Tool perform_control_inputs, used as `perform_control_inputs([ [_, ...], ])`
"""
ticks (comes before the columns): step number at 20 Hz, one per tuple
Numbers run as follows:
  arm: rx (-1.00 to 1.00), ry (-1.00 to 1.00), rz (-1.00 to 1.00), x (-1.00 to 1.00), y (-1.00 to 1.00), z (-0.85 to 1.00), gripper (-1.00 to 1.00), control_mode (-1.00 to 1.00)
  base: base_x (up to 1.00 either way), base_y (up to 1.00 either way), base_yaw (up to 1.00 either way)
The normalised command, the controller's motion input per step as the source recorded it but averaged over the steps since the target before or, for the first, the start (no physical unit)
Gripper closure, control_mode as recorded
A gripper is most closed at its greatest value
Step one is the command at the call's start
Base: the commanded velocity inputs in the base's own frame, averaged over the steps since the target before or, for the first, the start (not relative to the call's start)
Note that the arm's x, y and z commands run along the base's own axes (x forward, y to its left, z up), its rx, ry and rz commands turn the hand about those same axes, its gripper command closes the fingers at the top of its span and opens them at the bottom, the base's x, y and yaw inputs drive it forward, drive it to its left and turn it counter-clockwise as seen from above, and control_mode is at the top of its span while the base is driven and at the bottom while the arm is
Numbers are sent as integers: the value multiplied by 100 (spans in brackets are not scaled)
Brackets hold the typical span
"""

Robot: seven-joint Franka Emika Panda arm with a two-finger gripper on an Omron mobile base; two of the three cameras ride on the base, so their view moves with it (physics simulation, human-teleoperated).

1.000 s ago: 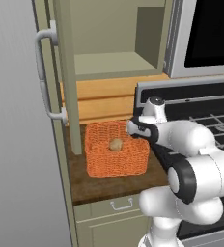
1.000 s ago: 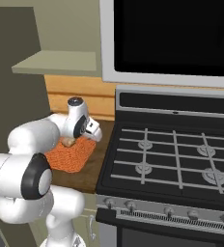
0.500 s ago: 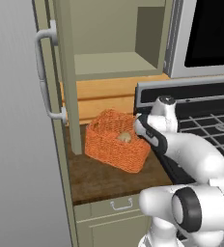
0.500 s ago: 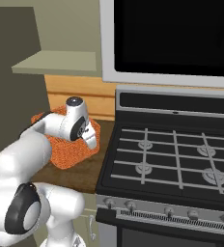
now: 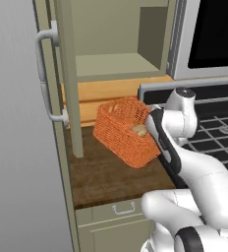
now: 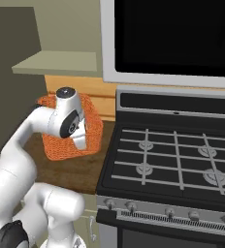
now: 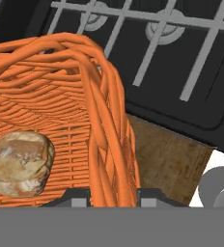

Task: Open the cabinet, pick up the bread from the cabinet and place it in the basket. Then move the basket to the dining counter.

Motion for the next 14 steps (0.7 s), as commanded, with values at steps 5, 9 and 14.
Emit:
perform_control_inputs([
  [5,-8,0,-40,-43,-6,54,100,-100,0,0,0],
  [9,-10,2,-40,-36,-8,49,100,-100,0,0,0],
  [14,-3,1,-15,-46,-8,38,100,-100,0,0,0],
])
